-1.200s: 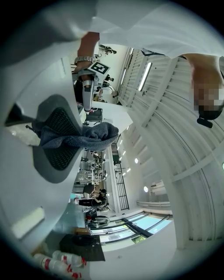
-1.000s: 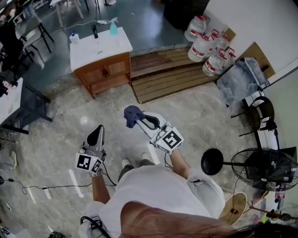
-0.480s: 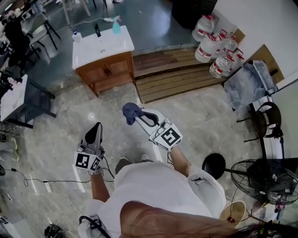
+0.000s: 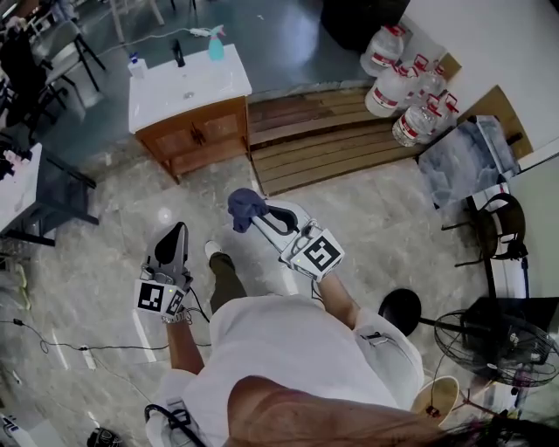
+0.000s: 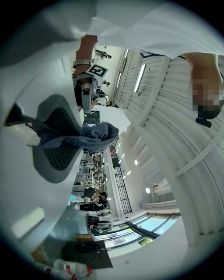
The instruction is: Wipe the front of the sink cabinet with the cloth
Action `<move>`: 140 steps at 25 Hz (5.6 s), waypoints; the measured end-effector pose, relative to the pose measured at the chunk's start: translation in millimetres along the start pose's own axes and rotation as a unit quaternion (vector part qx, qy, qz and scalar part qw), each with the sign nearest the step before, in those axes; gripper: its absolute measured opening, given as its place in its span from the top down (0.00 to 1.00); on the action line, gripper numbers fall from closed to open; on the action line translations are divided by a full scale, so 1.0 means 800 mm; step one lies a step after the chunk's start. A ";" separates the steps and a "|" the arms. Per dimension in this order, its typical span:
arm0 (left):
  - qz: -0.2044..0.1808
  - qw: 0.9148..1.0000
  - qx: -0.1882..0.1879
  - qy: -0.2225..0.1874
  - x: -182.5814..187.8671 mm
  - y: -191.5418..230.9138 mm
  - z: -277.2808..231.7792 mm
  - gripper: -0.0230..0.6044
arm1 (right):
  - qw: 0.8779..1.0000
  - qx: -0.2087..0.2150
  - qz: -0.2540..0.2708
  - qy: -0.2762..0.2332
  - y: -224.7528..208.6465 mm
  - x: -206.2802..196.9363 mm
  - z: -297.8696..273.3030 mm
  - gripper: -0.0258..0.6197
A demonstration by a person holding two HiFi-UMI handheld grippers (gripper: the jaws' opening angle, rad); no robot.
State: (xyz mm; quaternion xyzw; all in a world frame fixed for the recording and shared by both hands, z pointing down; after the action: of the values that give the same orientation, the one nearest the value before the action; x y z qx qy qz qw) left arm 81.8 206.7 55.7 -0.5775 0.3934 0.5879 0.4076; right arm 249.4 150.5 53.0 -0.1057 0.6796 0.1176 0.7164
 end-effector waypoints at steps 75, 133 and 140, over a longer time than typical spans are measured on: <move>-0.019 0.994 0.098 -0.044 -0.637 0.559 -0.303 0.97 | 0.997 0.044 0.062 0.007 -0.317 -0.689 -0.556 0.85; -0.006 0.987 0.161 -0.025 -0.679 0.572 -0.194 0.97 | 0.996 -0.086 0.023 -0.026 -0.360 -0.604 -0.761 0.84; -0.003 0.988 0.155 -0.015 -0.691 0.576 -0.204 0.97 | 0.991 -0.125 0.040 -0.021 -0.413 -0.603 -0.703 0.84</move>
State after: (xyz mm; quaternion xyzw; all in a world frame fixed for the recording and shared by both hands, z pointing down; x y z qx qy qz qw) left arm -289.5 -124.1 601.1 -0.4995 0.4715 0.5273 0.5001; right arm -204.1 -350.7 501.4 -0.1652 0.6481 0.2322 0.7062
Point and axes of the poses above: the fingertips, and each gripper's own axes: z backward along the fingers, y to its left, x out of its top, the point moved 2 cm from there along z, backward along the fingers, and after that the axes turned 2 degrees about x, right-handed, at the moved point
